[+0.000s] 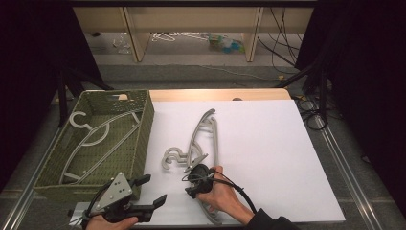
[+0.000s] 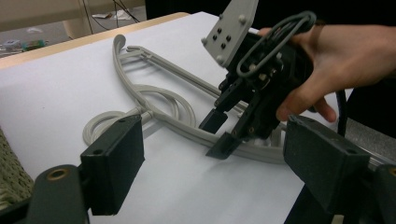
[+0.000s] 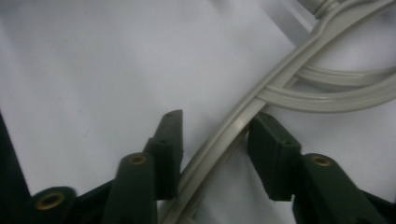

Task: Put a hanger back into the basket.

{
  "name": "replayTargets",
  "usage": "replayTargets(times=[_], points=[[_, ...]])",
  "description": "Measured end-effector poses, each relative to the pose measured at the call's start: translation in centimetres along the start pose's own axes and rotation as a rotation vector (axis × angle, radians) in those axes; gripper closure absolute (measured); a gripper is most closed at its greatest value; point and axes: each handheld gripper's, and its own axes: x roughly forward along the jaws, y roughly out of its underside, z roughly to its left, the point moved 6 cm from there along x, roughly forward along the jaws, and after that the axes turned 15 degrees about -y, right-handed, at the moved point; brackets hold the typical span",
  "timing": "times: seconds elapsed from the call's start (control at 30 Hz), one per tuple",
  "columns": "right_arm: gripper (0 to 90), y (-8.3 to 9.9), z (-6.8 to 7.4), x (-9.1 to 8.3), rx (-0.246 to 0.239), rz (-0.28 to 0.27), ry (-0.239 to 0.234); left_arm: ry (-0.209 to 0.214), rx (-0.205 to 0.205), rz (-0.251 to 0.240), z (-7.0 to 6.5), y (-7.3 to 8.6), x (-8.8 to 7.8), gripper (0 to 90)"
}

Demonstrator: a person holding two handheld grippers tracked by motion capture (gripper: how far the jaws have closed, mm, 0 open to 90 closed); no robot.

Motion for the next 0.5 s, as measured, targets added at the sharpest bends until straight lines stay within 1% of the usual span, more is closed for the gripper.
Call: replayTargets(times=[0.03,0.1,0.2,0.27,0.33,0.37,0.43,0.5], points=[[58.7,0.0,0.1,-0.2,0.006,0.007,0.001,0.002,-0.003,-0.004,0.0,0.0,0.0,20.4],[59.6,0.0,0.3,-0.4,-0.006,0.015,0.0,0.006,-0.013,-0.013,0.0,-0.2,0.0,20.4],[60.7,0.0,0.6,-1.0,-0.002,0.015,-0.005,0.002,-0.004,-0.007,0.0,-0.1,-0.2,20.4],[61.2,-0.1,0.7,-1.6,-0.002,0.008,-0.005,-0.002,-0.011,-0.009,0.1,-0.2,-0.1,20.4],[62.0,0.0,0.7,-2.2,-0.005,0.001,-0.006,0.005,-0.009,-0.008,0.1,-0.2,-0.2,20.5],[62.5,0.1,0.6,-2.6,-0.009,-0.007,-0.009,0.004,-0.001,-0.002,0.2,-0.1,-0.2,20.5],[63.7,0.4,0.6,-3.4,-0.007,-0.017,-0.009,0.0,-0.013,-0.004,0.3,-0.1,-0.2,20.5],[65.0,0.7,0.5,-4.4,-0.009,-0.032,-0.008,0.0,-0.013,-0.006,0.3,-0.1,-0.2,20.5]])
